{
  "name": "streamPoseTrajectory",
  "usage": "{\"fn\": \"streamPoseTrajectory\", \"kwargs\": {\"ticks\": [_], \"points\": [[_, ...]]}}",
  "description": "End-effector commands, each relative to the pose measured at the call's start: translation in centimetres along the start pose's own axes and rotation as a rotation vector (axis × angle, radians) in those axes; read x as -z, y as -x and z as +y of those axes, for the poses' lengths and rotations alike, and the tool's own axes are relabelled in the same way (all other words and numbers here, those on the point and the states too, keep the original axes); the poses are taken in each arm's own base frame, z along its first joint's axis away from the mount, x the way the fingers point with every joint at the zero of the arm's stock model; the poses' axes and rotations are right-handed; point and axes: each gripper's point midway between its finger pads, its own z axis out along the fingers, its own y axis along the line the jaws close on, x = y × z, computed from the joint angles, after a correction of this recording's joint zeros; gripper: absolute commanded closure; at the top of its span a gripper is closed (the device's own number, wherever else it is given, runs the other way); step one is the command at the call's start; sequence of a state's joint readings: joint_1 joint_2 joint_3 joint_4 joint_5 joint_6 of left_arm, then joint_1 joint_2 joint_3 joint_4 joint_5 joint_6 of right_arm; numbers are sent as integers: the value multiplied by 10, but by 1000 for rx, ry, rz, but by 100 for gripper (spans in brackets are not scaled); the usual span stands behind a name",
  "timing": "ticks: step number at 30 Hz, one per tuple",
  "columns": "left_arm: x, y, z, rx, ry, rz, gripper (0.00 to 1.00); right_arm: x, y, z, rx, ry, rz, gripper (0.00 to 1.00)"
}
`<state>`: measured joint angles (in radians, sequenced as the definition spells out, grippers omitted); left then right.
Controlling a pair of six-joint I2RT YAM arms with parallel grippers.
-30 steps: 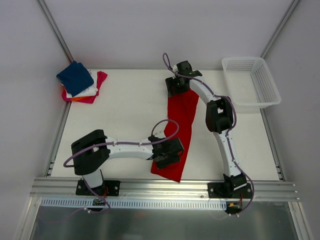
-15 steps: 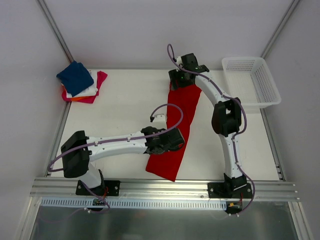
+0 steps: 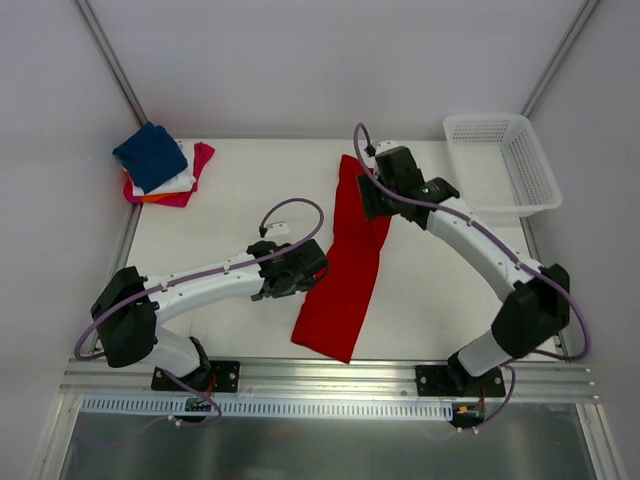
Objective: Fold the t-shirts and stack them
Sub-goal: Fold the tshirt
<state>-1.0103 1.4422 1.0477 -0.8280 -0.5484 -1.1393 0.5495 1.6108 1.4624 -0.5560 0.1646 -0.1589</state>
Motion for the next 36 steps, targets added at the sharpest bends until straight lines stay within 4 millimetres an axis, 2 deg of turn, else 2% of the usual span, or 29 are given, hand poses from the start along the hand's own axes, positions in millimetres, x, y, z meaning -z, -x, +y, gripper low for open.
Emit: {"fn": "streamPoseTrajectory", "kwargs": {"ticks": [1,2,6,7,8,9,10,13,16,19,23,24,25,28,30,32,36], "points": [[-6,-17,14,-53,40,73,1,36,-13,-9,-88,-115,-88,36],[-10,-25,13,-66,49,105,1,35,-35,-8,-77,-126,-52,36],[-22,-47,9,-110,70,189,4,51,-67,3,-78,-160,-28,37],[-23,-51,8,-116,69,198,4,53,-84,8,-48,-174,-2,37],[-25,-58,11,-128,75,210,4,57,-89,11,-73,-174,-9,37],[-26,-62,5,-113,46,219,5,61,-98,18,-47,-179,-8,37],[-30,-71,10,-116,44,235,5,61,-110,18,-38,-194,6,37],[-30,-82,4,-55,-76,249,7,68,-132,25,-38,-210,4,37],[-32,-92,9,-33,-115,264,7,76,-143,30,-51,-206,-14,37],[-26,-94,10,10,-203,254,7,81,-154,27,-48,-220,-7,37],[-14,-91,11,75,-339,219,7,83,-167,21,-39,-234,9,36],[-15,-94,18,80,-342,216,7,83,-168,20,-47,-235,8,36],[-7,-87,16,108,-395,192,7,84,-169,20,-48,-233,5,36],[-5,-90,27,149,-435,180,7,85,-175,19,-46,-232,10,37],[4,-86,27,195,-503,165,7,88,-177,18,-47,-232,11,37],[2,-91,33,227,-538,160,7,89,-180,19,-52,-228,12,37],[-5,-102,35,257,-589,170,15,89,-189,22,-43,-221,25,37]]}}
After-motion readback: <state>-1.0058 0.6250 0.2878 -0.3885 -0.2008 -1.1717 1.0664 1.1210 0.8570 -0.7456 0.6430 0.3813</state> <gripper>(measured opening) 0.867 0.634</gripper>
